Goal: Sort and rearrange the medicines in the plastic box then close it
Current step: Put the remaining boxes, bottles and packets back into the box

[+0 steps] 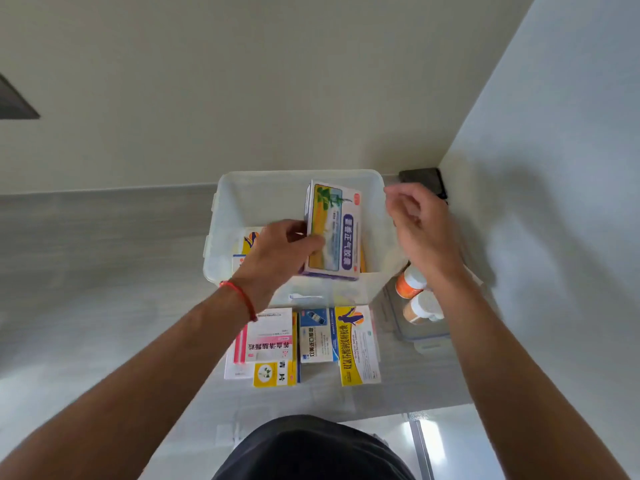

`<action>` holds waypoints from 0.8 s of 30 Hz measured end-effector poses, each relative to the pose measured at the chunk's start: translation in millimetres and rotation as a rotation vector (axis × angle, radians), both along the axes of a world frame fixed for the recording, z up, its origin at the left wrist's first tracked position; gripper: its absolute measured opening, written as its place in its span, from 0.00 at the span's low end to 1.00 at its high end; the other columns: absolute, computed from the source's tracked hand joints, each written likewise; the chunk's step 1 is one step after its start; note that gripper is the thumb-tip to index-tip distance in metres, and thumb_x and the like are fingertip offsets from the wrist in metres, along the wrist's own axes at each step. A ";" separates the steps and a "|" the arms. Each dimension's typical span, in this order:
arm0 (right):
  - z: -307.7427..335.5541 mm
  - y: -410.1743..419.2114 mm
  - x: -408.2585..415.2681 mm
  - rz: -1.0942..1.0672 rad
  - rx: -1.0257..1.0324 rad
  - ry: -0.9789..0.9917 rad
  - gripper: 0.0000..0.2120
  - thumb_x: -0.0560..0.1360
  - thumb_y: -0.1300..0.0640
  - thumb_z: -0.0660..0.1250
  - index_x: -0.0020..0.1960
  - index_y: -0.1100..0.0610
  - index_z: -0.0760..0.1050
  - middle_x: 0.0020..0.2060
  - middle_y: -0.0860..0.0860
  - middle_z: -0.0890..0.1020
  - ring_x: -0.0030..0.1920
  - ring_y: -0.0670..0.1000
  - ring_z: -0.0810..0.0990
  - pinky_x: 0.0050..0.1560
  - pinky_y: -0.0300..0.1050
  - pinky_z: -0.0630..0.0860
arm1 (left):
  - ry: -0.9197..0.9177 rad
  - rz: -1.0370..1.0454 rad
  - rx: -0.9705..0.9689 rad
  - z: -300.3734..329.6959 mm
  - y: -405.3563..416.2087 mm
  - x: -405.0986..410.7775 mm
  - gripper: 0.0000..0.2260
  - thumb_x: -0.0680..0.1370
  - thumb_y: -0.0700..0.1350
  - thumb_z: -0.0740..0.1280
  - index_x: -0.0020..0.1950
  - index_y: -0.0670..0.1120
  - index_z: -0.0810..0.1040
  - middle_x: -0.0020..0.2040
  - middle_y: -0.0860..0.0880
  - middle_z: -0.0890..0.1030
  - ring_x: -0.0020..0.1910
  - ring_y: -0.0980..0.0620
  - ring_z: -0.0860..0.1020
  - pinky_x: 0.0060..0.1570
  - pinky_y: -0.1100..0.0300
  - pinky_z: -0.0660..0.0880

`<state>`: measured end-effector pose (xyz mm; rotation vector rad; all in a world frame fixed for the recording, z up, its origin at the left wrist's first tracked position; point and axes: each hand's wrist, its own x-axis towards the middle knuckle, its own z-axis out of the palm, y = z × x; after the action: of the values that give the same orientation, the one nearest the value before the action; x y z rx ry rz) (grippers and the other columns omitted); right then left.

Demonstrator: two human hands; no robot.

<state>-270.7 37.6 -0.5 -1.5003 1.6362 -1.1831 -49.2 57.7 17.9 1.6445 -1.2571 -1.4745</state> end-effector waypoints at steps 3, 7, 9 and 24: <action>-23.1 -23.4 13.3 -0.008 0.012 0.149 0.12 0.84 0.56 0.62 0.62 0.59 0.79 0.59 0.52 0.81 0.61 0.50 0.80 0.59 0.41 0.77 | 0.030 0.058 0.165 -21.5 -46.0 -15.4 0.08 0.78 0.41 0.69 0.54 0.39 0.82 0.53 0.38 0.85 0.48 0.42 0.86 0.51 0.46 0.83; -38.1 -26.5 28.2 -0.124 -0.080 0.262 0.13 0.85 0.59 0.58 0.54 0.63 0.80 0.51 0.55 0.82 0.54 0.53 0.78 0.56 0.49 0.75 | -0.088 0.034 0.307 -59.9 -81.9 -39.8 0.10 0.76 0.38 0.73 0.53 0.35 0.78 0.42 0.40 0.84 0.29 0.48 0.84 0.29 0.57 0.81; -40.2 -25.4 28.9 -0.139 -0.109 0.292 0.13 0.85 0.60 0.58 0.50 0.63 0.79 0.48 0.55 0.82 0.51 0.52 0.77 0.53 0.48 0.74 | -0.221 0.002 0.308 -73.9 -92.2 -53.8 0.09 0.75 0.40 0.74 0.46 0.37 0.77 0.38 0.41 0.82 0.24 0.49 0.81 0.26 0.61 0.77; -44.0 -27.8 30.7 -0.132 -0.112 0.367 0.13 0.85 0.58 0.56 0.48 0.62 0.77 0.46 0.54 0.80 0.47 0.53 0.76 0.52 0.53 0.75 | -0.794 -0.579 -0.006 -92.7 -103.7 -62.7 0.08 0.80 0.38 0.59 0.45 0.41 0.77 0.55 0.44 0.83 0.38 0.50 0.78 0.32 0.65 0.71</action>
<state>-240.0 9.8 -44.5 -1.7859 1.9623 -1.1324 -111.9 -46.0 -74.8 2.0557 -2.3152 -1.0997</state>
